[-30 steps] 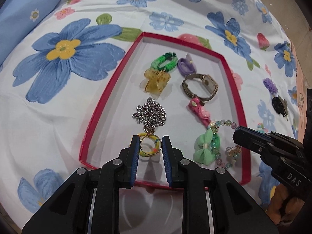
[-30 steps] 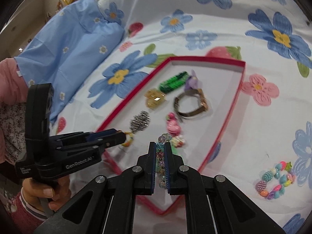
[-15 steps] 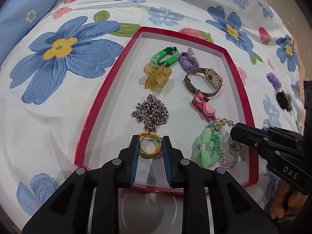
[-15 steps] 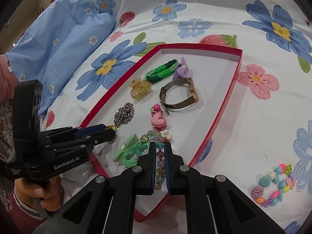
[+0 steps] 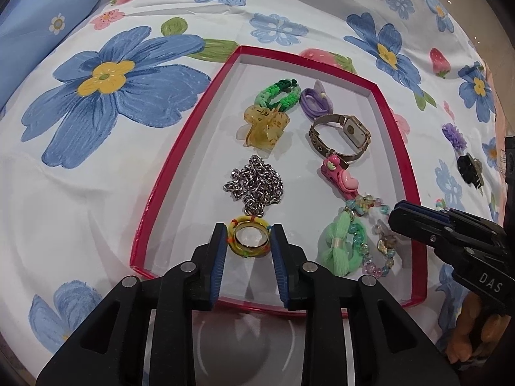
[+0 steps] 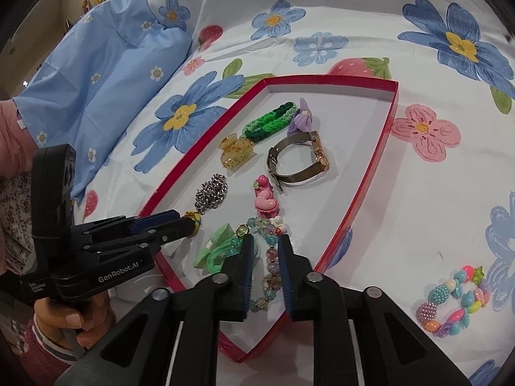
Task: Organize jewelry
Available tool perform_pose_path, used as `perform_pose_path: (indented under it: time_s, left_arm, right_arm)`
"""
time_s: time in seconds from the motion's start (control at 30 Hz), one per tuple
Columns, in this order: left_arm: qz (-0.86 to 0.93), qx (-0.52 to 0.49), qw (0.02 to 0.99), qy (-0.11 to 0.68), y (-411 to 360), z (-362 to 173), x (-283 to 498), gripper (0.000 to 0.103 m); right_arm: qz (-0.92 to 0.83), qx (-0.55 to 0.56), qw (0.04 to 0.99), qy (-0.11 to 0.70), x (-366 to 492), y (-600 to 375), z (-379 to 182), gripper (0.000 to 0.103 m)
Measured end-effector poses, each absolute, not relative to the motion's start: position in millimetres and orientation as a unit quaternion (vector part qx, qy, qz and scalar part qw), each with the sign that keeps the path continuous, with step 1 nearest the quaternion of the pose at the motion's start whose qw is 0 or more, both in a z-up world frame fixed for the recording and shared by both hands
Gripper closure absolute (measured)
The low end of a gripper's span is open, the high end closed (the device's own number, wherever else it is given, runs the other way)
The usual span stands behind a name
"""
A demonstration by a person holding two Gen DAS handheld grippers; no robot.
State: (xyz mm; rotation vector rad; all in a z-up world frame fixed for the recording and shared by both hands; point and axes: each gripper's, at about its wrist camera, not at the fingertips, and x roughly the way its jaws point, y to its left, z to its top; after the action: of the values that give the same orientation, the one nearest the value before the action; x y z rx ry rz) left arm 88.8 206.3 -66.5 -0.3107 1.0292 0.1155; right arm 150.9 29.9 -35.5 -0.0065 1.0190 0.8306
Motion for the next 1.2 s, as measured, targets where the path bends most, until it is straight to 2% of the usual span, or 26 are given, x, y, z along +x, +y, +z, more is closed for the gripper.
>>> perform_pose_path:
  time_s: [0.13, 0.23, 0.47, 0.5, 0.53, 0.6, 0.8, 0.87, 0.93, 1.2]
  left_arm:
    - [0.056, -0.153, 0.862, 0.481, 207, -59, 84, 0.072]
    - [0.059, -0.157, 0.865, 0.473, 207, -53, 78, 0.065]
    - [0.063, -0.176, 0.869, 0.457, 203, -44, 62, 0.057]
    - [0.062, -0.177, 0.871, 0.454, 202, -43, 60, 0.052]
    - [0.064, -0.175, 0.873, 0.45, 199, -40, 56, 0.04]
    - [0.076, -0.172, 0.875, 0.446, 197, -38, 51, 0.022]
    - [0.083, -0.187, 0.877, 0.436, 197, -36, 34, 0.021]
    - [0.089, -0.19, 0.876, 0.434, 197, -36, 29, 0.021]
    - [0.087, -0.198, 0.876, 0.432, 196, -35, 23, 0.021]
    - [0.083, -0.223, 0.871, 0.429, 190, -33, 5, 0.02]
  right_arm:
    - [0.388, 0.001, 0.794, 0.468, 149, 27, -31, 0.074]
    - [0.388, 0.006, 0.797, 0.463, 149, 24, -27, 0.072]
    - [0.39, 0.031, 0.807, 0.442, 142, 8, -14, 0.069]
    - [0.392, 0.035, 0.808, 0.438, 140, 5, -12, 0.063]
    - [0.396, 0.038, 0.808, 0.435, 139, 3, -11, 0.058]
    - [0.402, 0.044, 0.812, 0.421, 134, -3, -8, 0.057]
    - [0.401, 0.068, 0.816, 0.411, 127, -19, -10, 0.055]
    - [0.405, 0.074, 0.814, 0.41, 124, -23, -12, 0.052]
    - [0.411, 0.077, 0.813, 0.405, 119, -25, -12, 0.045]
    - [0.415, 0.098, 0.813, 0.398, 107, -36, -13, 0.04]
